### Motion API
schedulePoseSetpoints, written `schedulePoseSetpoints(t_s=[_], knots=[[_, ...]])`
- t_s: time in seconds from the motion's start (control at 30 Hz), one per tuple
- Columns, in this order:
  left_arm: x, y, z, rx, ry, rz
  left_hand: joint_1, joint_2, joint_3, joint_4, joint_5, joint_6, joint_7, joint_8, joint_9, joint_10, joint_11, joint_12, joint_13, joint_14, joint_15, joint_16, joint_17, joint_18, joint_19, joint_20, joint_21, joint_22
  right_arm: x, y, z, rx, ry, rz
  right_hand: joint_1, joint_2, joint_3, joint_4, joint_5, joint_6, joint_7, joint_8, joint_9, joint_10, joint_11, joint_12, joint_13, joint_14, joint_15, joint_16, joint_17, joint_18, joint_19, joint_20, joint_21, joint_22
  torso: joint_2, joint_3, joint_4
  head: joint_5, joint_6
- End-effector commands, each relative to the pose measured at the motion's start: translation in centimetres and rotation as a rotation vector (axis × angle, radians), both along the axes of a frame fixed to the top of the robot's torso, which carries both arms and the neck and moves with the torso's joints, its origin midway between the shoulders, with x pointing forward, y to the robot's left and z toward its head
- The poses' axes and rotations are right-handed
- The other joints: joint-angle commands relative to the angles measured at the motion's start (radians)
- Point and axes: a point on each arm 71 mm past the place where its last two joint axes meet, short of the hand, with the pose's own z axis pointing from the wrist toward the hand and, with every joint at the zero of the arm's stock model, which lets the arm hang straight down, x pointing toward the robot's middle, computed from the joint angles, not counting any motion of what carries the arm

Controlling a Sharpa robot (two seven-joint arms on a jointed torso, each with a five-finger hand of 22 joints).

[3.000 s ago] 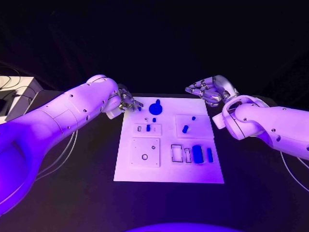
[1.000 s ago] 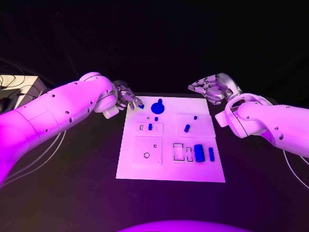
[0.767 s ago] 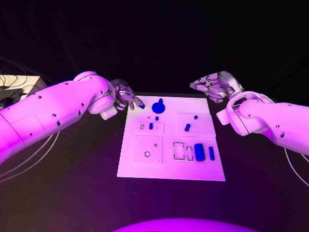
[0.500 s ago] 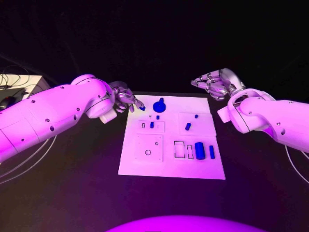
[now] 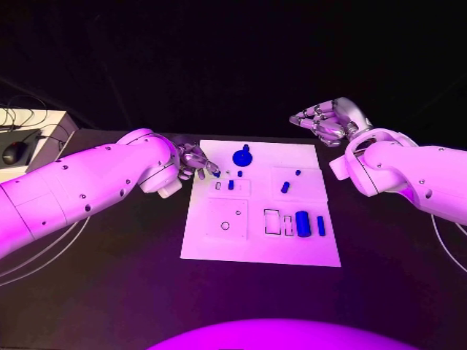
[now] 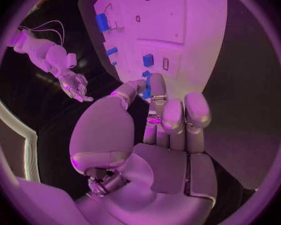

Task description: Assemble the parts on the task board

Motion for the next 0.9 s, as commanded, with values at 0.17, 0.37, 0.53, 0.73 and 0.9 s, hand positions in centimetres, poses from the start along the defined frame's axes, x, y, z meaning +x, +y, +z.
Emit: schedulePoseSetpoints(t_s=[0.17, 0.37, 0.53, 0.73, 0.9], knots=[[-0.1, -0.3, -1.0, 0.038, -0.035, 0.020, 0.011, 0.010, 0.062, -0.062, -0.004, 0.059, -0.048, -0.003, 0.179, 0.051, -0.019, 0.012, -0.001, 0.000, -0.009, 0.009, 0.000, -0.021, 0.005, -0.007, 0.001, -0.003, 0.0, 0.1, 0.0, -0.008, -0.009, 0.016, 0.000, 0.012, 0.001, -0.008, 0.004, 0.006, 0.004, -0.006, -0.002, -0.001, -0.008, -0.002, 0.001, -0.001, 0.004, -0.006, 0.000, 0.004, 0.084, 0.000, -0.003, 0.193, 0.003, 0.0004, -0.0020, 0.002, -0.004], [-0.3, -0.5, -1.6, 0.061, -0.023, 0.014, 0.011, 0.011, 0.062, -0.062, -0.004, 0.059, -0.049, -0.004, 0.180, 0.051, -0.019, 0.013, -0.002, 0.000, -0.009, 0.010, -0.001, -0.021, 0.005, -0.007, 0.001, -0.003, 0.0, 0.2, 0.0, -0.008, -0.008, 0.017, 0.000, 0.012, 0.001, -0.008, 0.004, 0.006, 0.004, -0.006, -0.002, -0.001, -0.008, -0.002, 0.001, -0.001, 0.004, -0.006, 0.000, 0.004, 0.084, 0.000, -0.003, 0.193, 0.003, 0.0009, -0.0004, 0.001, -0.008], [-0.3, -0.6, -2.0, 0.073, -0.020, 0.018, 0.012, 0.011, 0.063, -0.063, -0.005, 0.059, -0.048, -0.004, 0.180, 0.051, -0.019, 0.013, -0.003, 0.000, -0.009, 0.011, 0.000, -0.021, 0.005, -0.007, 0.001, -0.002, -0.1, 0.2, 0.0, -0.008, -0.008, 0.019, 0.000, 0.012, 0.001, -0.008, 0.004, 0.006, 0.004, -0.006, -0.002, -0.001, -0.008, -0.002, 0.001, -0.001, 0.004, -0.006, 0.000, 0.004, 0.084, 0.000, -0.003, 0.193, 0.005, -0.0001, -0.0009, 0.002, -0.009], [-0.3, -0.6, -2.3, 0.083, -0.018, 0.021, 0.012, 0.013, 0.066, -0.064, -0.004, 0.060, -0.048, -0.005, 0.181, 0.051, -0.019, 0.014, -0.003, 0.000, -0.009, 0.011, -0.002, -0.021, 0.005, -0.007, 0.002, -0.002, -0.1, 0.2, 0.0, -0.007, -0.008, 0.019, 0.000, 0.012, 0.001, -0.008, 0.004, 0.006, 0.004, -0.006, -0.002, -0.001, -0.008, -0.002, 0.001, -0.001, 0.004, -0.006, 0.000, 0.004, 0.084, 0.000, -0.003, 0.193, 0.004, 0.0001, -0.0017, 0.003, -0.010], [-0.4, -0.7, -2.4, 0.087, -0.012, 0.019, 0.011, 0.014, 0.068, -0.066, -0.004, 0.060, -0.048, -0.005, 0.182, 0.051, -0.019, 0.015, -0.004, 0.000, -0.009, 0.012, -0.003, -0.021, 0.005, -0.007, 0.002, -0.002, -0.1, 0.2, 0.0, -0.008, -0.008, 0.019, 0.000, 0.012, 0.001, -0.008, 0.004, 0.006, 0.004, -0.006, -0.002, -0.001, -0.008, -0.002, 0.001, -0.001, 0.004, -0.006, 0.000, 0.004, 0.084, 0.000, -0.003, 0.193, 0.005, -0.0001, -0.0011, 0.003, -0.012]])
